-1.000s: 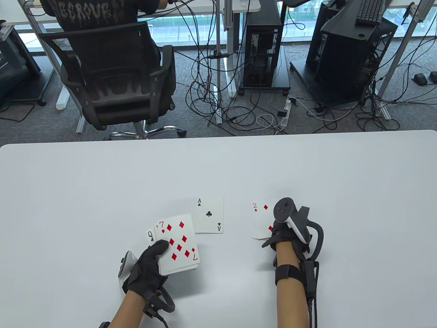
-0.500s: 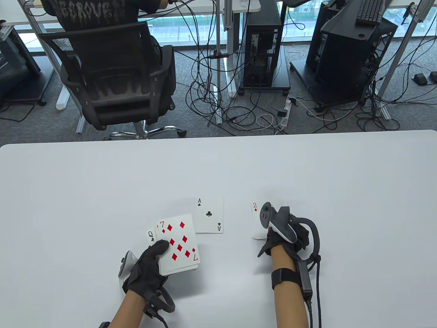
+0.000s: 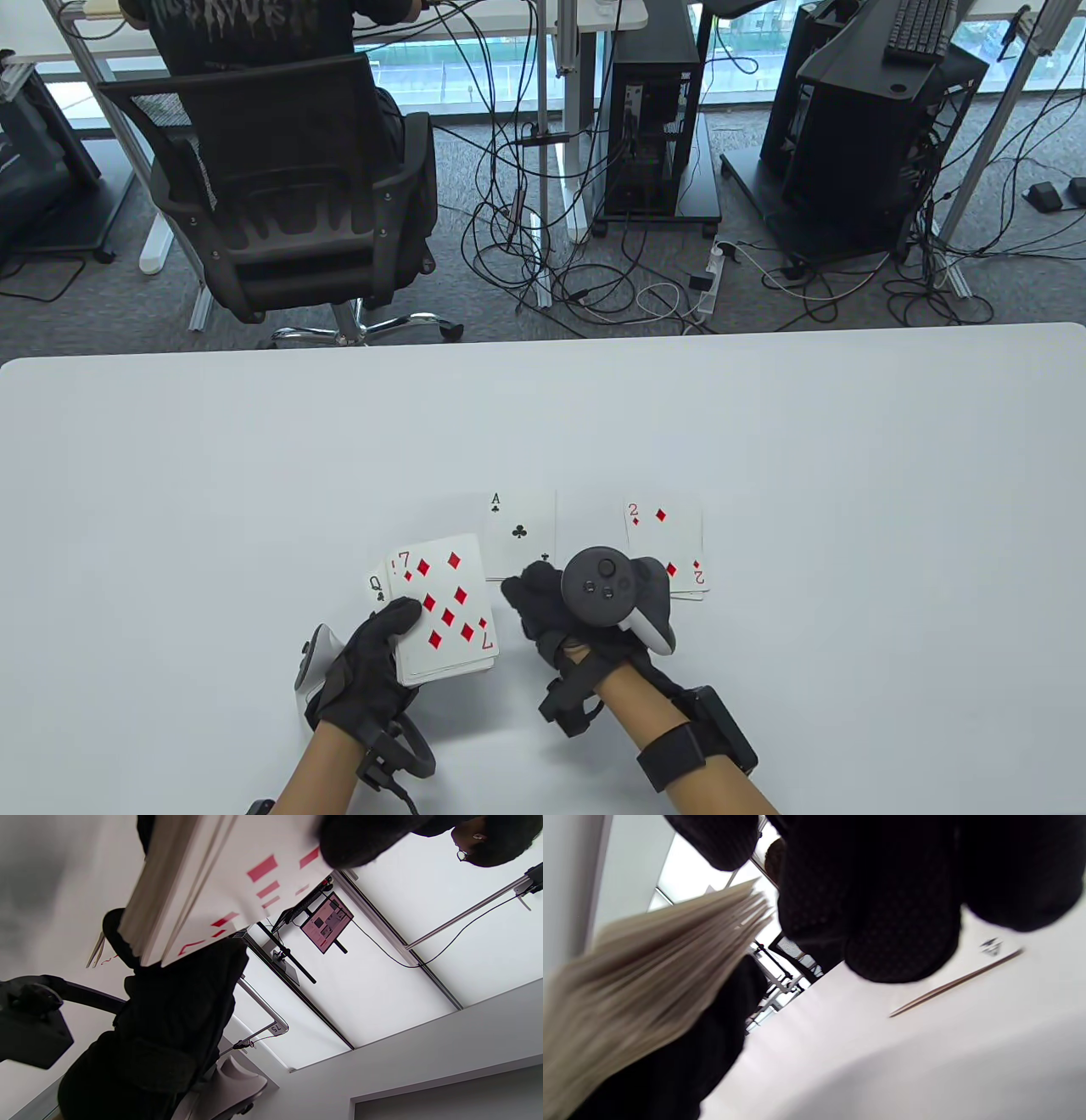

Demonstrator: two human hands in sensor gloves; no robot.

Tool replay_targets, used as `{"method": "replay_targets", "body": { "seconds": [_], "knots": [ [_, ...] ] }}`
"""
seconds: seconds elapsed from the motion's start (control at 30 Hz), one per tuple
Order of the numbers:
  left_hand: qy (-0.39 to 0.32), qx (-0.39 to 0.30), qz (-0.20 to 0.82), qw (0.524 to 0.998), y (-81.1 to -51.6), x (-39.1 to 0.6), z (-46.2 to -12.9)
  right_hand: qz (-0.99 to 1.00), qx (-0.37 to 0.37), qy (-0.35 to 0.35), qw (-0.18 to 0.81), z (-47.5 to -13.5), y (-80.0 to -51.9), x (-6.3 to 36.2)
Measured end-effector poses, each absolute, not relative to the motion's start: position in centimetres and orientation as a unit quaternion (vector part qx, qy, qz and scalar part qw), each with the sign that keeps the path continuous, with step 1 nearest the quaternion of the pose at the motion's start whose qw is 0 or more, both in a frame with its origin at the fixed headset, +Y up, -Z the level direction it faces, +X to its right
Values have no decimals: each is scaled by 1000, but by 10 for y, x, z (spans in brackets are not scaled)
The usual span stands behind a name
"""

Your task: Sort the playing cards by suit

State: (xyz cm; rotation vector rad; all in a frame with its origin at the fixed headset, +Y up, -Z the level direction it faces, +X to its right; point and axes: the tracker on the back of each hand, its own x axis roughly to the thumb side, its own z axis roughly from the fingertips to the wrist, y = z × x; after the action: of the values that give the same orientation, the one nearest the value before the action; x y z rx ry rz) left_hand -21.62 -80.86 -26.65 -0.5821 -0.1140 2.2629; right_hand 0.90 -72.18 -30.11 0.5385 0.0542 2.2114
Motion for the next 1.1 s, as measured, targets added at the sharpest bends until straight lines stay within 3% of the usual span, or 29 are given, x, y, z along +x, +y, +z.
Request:
{"method": "replay_targets", "body": {
  "seconds": [0.27, 0.43, 0.63, 0.93, 1.1],
  "knots": [
    [-47, -230, 889, 392, -809, -216, -266, 906, 259, -15, 335, -282, -718, -16],
    [-52, -231, 887, 396, -809, -216, -267, 884, 226, -21, 409, -286, -722, -10],
    [-52, -233, 888, 392, -809, -215, -266, 881, 204, -16, 426, -294, -724, -2],
    [-49, -230, 891, 388, -809, -215, -266, 870, 137, -10, 473, -320, -728, 41],
    [-48, -229, 893, 384, -809, -215, -266, 886, 63, -27, 459, -336, -726, 82]
  ]
}}
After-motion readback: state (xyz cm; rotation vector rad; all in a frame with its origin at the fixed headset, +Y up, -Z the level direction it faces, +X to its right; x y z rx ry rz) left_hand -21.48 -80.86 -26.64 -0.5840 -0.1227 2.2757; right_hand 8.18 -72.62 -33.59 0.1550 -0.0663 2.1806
